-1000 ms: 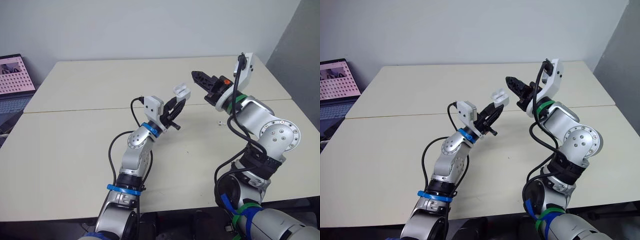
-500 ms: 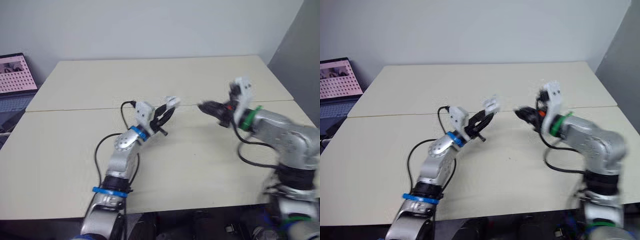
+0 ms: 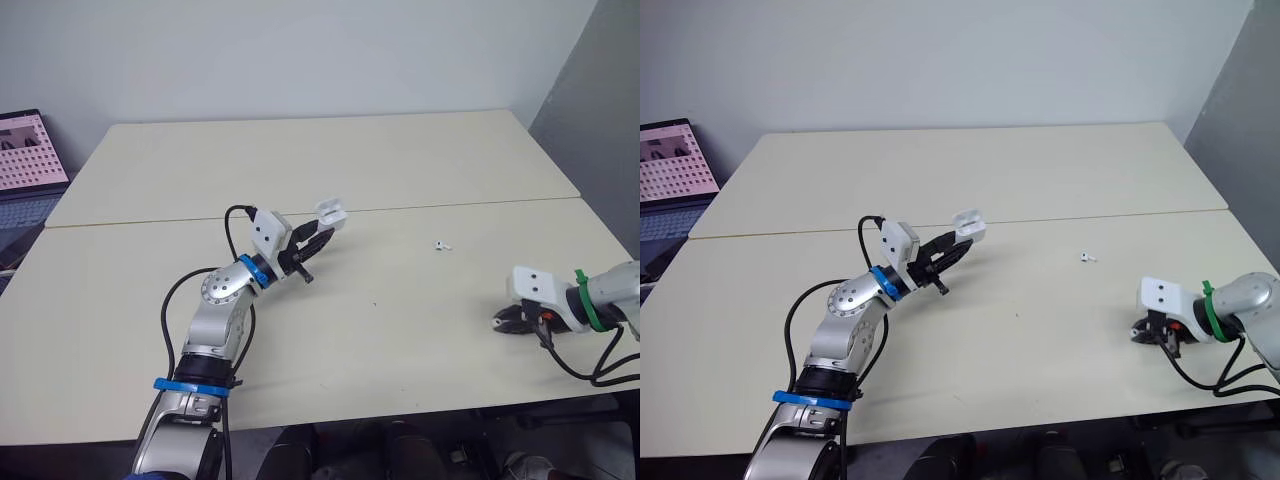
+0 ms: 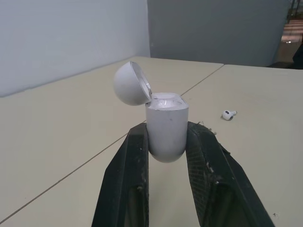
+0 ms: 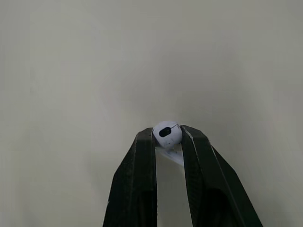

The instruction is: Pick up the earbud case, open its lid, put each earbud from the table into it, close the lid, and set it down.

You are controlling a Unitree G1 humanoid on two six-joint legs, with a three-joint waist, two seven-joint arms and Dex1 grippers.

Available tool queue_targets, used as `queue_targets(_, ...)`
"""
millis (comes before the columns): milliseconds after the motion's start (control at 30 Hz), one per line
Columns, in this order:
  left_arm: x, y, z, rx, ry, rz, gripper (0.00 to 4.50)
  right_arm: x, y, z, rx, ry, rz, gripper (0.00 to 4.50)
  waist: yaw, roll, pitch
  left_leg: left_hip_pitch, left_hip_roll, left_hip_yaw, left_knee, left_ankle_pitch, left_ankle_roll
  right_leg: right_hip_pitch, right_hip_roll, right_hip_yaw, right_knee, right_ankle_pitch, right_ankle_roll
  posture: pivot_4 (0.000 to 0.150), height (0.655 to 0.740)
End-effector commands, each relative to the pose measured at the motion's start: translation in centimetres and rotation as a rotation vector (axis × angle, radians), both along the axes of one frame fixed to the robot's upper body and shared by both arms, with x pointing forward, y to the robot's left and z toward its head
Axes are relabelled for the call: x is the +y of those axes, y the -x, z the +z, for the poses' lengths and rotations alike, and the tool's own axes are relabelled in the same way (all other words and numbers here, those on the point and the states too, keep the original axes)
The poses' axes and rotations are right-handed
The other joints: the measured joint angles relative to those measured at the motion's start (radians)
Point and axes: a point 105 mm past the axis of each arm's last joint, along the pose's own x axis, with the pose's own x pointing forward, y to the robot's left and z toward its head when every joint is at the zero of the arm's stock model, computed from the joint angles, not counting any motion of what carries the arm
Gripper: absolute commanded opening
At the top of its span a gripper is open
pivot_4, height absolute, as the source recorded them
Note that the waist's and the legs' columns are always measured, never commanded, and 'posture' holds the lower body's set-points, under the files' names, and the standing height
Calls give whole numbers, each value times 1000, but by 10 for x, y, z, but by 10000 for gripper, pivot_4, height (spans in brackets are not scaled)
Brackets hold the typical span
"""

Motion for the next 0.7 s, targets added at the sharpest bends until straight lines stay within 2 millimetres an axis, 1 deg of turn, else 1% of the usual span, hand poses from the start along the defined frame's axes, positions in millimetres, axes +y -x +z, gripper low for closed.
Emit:
queue_targets(33, -4, 7, 14, -54, 8, -23, 7322, -14, 3, -2, 27, 72, 15, 3975, 3, 0, 0, 0, 0, -1, 0, 0, 0, 0, 0, 0, 0, 0, 0, 1500, 7400)
queue_targets(100, -4, 9, 13, -47, 8, -20, 7322, -21, 4, -3, 44, 82, -8, 3975, 5, 0, 0, 0, -1, -1, 0, 0, 0, 1, 0, 0, 0, 0, 0, 1500, 7400)
queue_targets(200, -4, 10, 12, -38, 12, -14, 7322, -23, 5, -4, 59, 77, -26, 3975, 7, 0, 0, 0, -1, -2, 1, 0, 0, 1, 0, 0, -1, 0, 0, 1500, 7400)
queue_targets(267, -5, 11, 12, -36, 15, -15, 7322, -24, 6, -4, 67, 77, -25, 11307, 10, 0, 0, 0, -1, -2, 2, 0, 0, 2, -1, 0, -1, 0, 0, 1500, 7400)
queue_targets(300, -6, 11, 12, -35, 16, -16, 7322, -24, 7, -5, 70, 77, -25, 13403, 12, 0, 0, 0, -1, -3, 2, 0, 0, 3, -1, -1, -1, 0, 0, 1500, 7400)
queue_targets(333, -6, 11, 12, -34, 16, -17, 7322, -23, 7, -4, 70, 76, -20, 16557, 14, 0, 0, 0, -1, -3, 2, 0, 0, 3, -1, -1, -2, 0, 0, 1500, 7400)
queue_targets(467, -7, 11, 12, -31, 17, -18, 7322, -22, 4, 0, 52, 87, 11, 16557, 22, 0, 0, 2, -1, -4, 2, 0, 0, 7, -1, -2, -4, 0, 0, 1500, 7400)
queue_targets(567, -6, 10, 12, -32, 18, -16, 7322, -22, 5, 4, 42, 136, 89, 16557, 24, 0, 0, 6, -1, -4, 1, 0, 0, 13, 0, -4, -11, 0, 0, 1500, 7400)
queue_targets(700, -6, 10, 12, -31, 23, -13, 7322, -19, 5, 6, 19, 217, 243, 16557, 24, 0, 0, 6, -1, -4, 1, -1, 1, 14, -1, -2, -11, 0, 0, 1500, 7400)
